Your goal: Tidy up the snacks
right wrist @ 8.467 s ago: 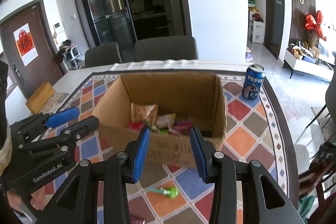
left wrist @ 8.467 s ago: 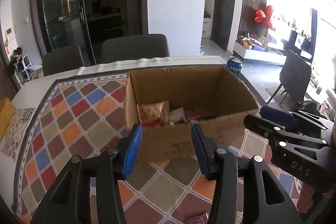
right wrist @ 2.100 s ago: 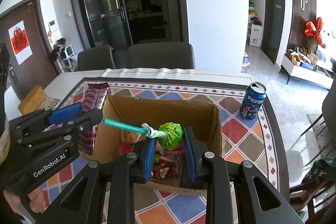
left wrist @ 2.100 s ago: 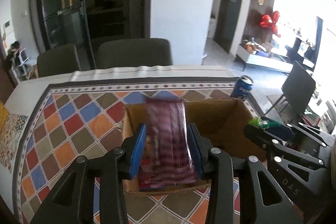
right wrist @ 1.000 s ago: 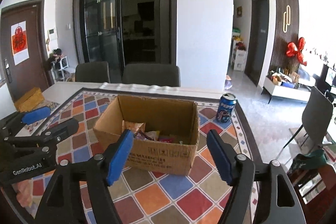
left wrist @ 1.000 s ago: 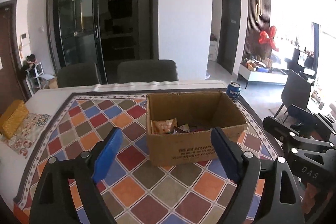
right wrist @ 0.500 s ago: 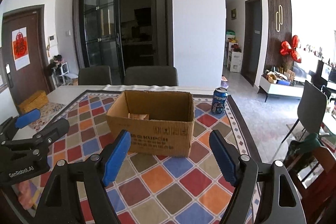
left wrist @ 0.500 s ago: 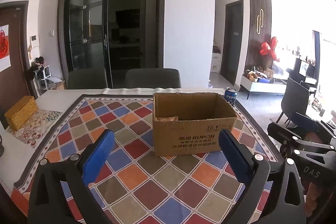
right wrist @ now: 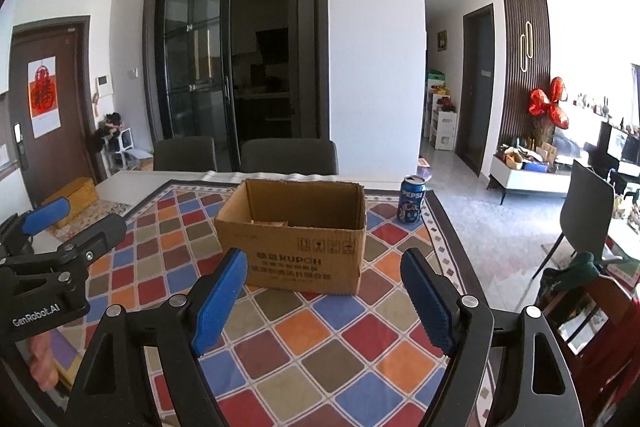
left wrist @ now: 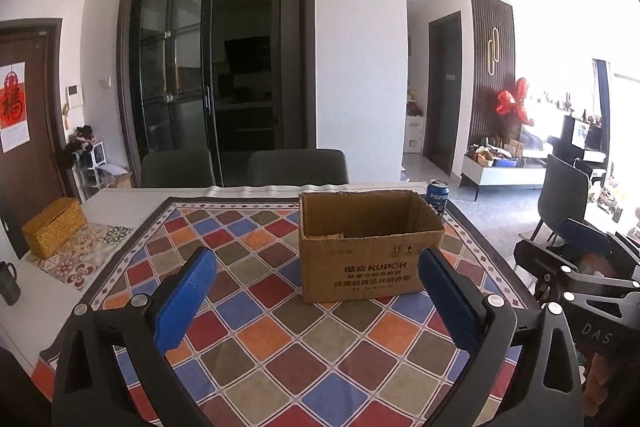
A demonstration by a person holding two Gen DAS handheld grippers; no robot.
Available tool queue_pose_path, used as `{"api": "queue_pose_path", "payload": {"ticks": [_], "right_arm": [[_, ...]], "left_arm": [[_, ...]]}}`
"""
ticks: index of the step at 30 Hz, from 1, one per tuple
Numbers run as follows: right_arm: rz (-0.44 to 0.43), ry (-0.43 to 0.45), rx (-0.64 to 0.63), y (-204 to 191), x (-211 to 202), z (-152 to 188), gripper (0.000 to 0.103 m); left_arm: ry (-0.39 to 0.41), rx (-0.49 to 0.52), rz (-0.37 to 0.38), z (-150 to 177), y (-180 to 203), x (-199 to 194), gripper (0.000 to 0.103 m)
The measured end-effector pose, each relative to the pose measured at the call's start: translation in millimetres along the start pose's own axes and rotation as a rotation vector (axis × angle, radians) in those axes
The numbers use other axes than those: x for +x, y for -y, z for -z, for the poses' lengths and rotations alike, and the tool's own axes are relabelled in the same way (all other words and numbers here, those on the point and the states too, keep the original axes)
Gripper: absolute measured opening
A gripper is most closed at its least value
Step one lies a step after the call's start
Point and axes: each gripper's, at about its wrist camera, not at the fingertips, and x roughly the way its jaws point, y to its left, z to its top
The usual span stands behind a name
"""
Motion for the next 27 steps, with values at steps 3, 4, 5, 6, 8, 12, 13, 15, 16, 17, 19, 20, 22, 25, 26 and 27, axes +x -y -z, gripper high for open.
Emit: {"api": "queue_pose_path", "payload": {"ticks": [3, 4, 5, 6, 8, 12, 13, 15, 16, 17, 19, 20, 22, 25, 26, 27], "right_arm": [[-0.005, 0.007, 0.001, 0.3, -4.0, 0.5, 0.080], [-0.007, 0.010, 0.000, 0.6, -5.0, 0.8, 0.080], [-0.007, 0.011, 0.000, 1.0, -5.6, 1.2, 0.080], [-0.006, 0.012, -0.002, 1.4, -6.1, 1.3, 0.080], [-0.006, 0.013, -0.001, 0.6, -6.1, 1.7, 0.080], [-0.007, 0.010, 0.005, 2.5, -9.0, 2.5, 0.080], [-0.008, 0.013, 0.005, 2.9, -9.0, 2.9, 0.080], [-0.007, 0.011, 0.006, 3.3, -9.0, 2.1, 0.080], [-0.009, 0.012, 0.008, 3.0, -9.3, 1.9, 0.080], [-0.010, 0.011, 0.011, 3.7, -9.5, 1.8, 0.080], [-0.011, 0.011, 0.011, 4.0, -9.4, 1.1, 0.080], [-0.009, 0.012, 0.011, 3.8, -9.3, 0.9, 0.080], [-0.007, 0.012, 0.009, 4.7, -9.3, 0.3, 0.080], [-0.008, 0.013, 0.009, 5.6, -9.3, -0.1, 0.080], [-0.006, 0.014, 0.008, 5.4, -9.2, -0.1, 0.080], [-0.004, 0.013, 0.008, 6.0, -9.1, 0.0, 0.080]], "left_arm": [[0.006, 0.004, -0.004, 0.1, 1.3, -3.5, 0.103], [0.007, 0.003, -0.002, 0.0, 1.4, -4.3, 0.103], [0.008, 0.004, -0.004, -0.1, 1.5, -5.0, 0.103], [0.009, 0.006, -0.006, -0.1, 2.0, -5.7, 0.103], [0.013, 0.011, -0.011, -0.1, 2.3, -6.5, 0.103], [0.019, 0.017, -0.015, 0.0, 4.1, -8.3, 0.103], [0.020, 0.018, -0.015, 0.0, 4.2, -8.6, 0.103], [0.023, 0.019, -0.016, -0.5, 4.5, -9.2, 0.103], [0.024, 0.021, -0.016, -0.4, 5.1, -9.5, 0.103], [0.025, 0.023, -0.017, -0.3, 5.6, -9.7, 0.103], [0.025, 0.024, -0.019, -0.3, 6.0, -10.0, 0.103], [0.026, 0.023, -0.017, -0.3, 6.1, -10.1, 0.103], [0.027, 0.025, -0.018, -0.4, 6.1, -9.7, 0.103], [0.027, 0.026, -0.020, -0.3, 5.9, -8.8, 0.103], [0.027, 0.025, -0.021, -0.2, 5.9, -8.6, 0.103], [0.026, 0.025, -0.021, 0.1, 6.0, -8.5, 0.103]]}}
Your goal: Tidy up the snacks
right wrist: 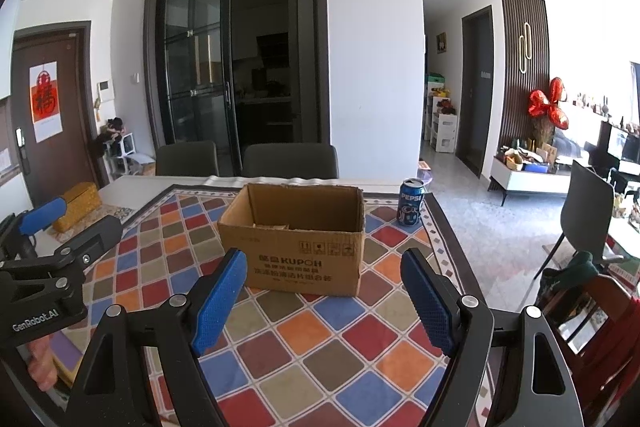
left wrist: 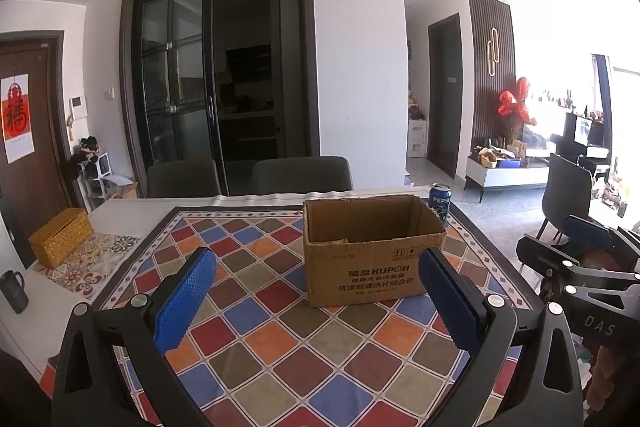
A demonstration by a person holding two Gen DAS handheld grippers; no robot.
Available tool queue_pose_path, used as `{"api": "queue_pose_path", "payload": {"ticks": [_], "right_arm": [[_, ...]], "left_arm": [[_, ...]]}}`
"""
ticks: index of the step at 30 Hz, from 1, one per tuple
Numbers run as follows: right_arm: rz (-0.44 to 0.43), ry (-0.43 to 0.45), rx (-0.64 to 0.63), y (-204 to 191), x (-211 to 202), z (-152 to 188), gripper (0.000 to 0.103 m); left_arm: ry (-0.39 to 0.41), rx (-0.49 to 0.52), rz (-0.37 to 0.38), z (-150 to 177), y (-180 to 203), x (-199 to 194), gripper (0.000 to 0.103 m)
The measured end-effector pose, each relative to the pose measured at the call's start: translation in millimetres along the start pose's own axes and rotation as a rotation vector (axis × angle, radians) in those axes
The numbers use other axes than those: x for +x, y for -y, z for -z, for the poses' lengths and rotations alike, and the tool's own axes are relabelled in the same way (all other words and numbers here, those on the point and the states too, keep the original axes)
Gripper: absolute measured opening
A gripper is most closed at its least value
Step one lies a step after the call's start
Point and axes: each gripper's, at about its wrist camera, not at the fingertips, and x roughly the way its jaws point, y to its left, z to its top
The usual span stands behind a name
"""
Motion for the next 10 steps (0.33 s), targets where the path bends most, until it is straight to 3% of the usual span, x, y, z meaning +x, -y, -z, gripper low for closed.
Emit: {"api": "queue_pose_path", "payload": {"ticks": [10], "right_arm": [[-0.001, -0.005, 0.000, -0.2, 0.1, 0.2, 0.080]], "left_arm": [[-0.011, -0.008, 0.006, 1.4, -1.8, 2.8, 0.103]]}}
